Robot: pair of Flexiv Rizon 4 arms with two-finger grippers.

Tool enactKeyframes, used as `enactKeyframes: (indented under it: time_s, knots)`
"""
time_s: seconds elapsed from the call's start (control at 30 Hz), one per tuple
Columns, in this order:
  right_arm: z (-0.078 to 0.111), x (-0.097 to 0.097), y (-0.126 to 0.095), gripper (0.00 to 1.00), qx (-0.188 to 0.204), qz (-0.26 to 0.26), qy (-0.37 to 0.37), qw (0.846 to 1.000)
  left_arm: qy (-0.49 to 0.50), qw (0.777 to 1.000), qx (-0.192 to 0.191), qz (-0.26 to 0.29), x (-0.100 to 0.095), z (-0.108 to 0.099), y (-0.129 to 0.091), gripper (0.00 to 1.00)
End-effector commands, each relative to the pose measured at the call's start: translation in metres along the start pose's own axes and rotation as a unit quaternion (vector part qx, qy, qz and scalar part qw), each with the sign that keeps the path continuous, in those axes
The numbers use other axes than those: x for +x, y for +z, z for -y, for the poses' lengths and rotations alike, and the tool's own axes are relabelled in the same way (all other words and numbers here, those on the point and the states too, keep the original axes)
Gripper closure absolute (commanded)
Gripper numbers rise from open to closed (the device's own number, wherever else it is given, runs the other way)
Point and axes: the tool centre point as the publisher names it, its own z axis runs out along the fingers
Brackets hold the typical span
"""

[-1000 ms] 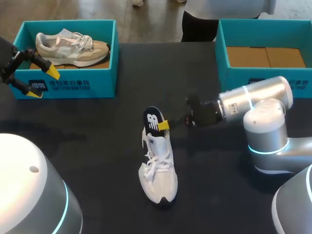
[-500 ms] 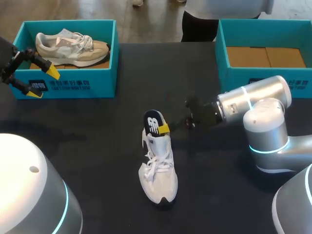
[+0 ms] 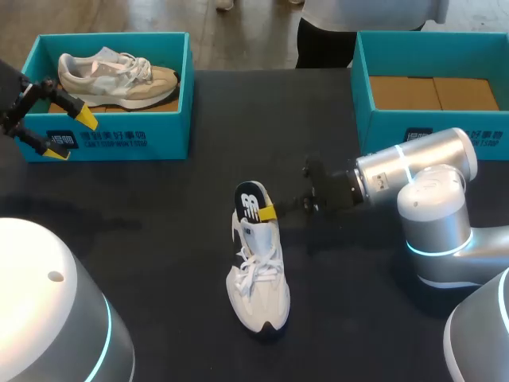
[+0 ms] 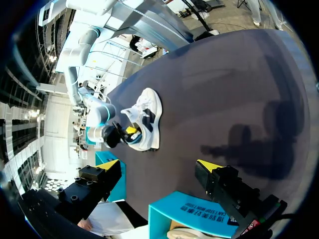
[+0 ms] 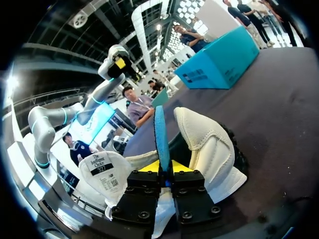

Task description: Take the shoe out of the shoebox, open the shoe tongue, remove and reinsert the insole, then place the shoe into the shoebox

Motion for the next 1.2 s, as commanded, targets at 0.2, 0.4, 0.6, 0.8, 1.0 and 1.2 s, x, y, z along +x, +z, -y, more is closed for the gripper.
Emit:
enactKeyframes:
  time_s: [0.2, 0.4, 0.6, 0.8, 1.0, 1.2]
  knots:
    - [-0.014, 0.007, -0.001, 0.52, 0.001, 0.011, -0.026, 1.000, 0.001, 1.000, 0.000, -0.001, 0.000, 0.000, 0.000, 0.00]
    - [-0.027, 0.009, 0.001, 0.53, 0.005, 0.012, -0.043, 0.999, 0.001, 1.000, 0.000, -0.001, 0.000, 0.000, 0.000, 0.00]
    - [-0.035, 0.008, 0.003, 0.55, 0.003, 0.010, -0.054, 0.998, 0.001, 1.000, 0.000, -0.001, 0.000, 0.000, 0.000, 0.00]
    - [-0.042, 0.008, 0.004, 0.57, 0.002, 0.011, -0.061, 0.998, 0.001, 1.000, 0.000, -0.001, 0.000, 0.000, 0.000, 0.00]
    - [-0.047, 0.007, 0.005, 1.00, 0.001, 0.017, -0.064, 0.998, 0.001, 1.000, 0.000, -0.001, 0.000, 0.000, 0.000, 0.00]
    - [-0.045, 0.004, 0.004, 1.00, 0.003, 0.025, -0.061, 0.998, 0.001, 1.000, 0.000, -0.001, 0.000, 0.000, 0.000, 0.00]
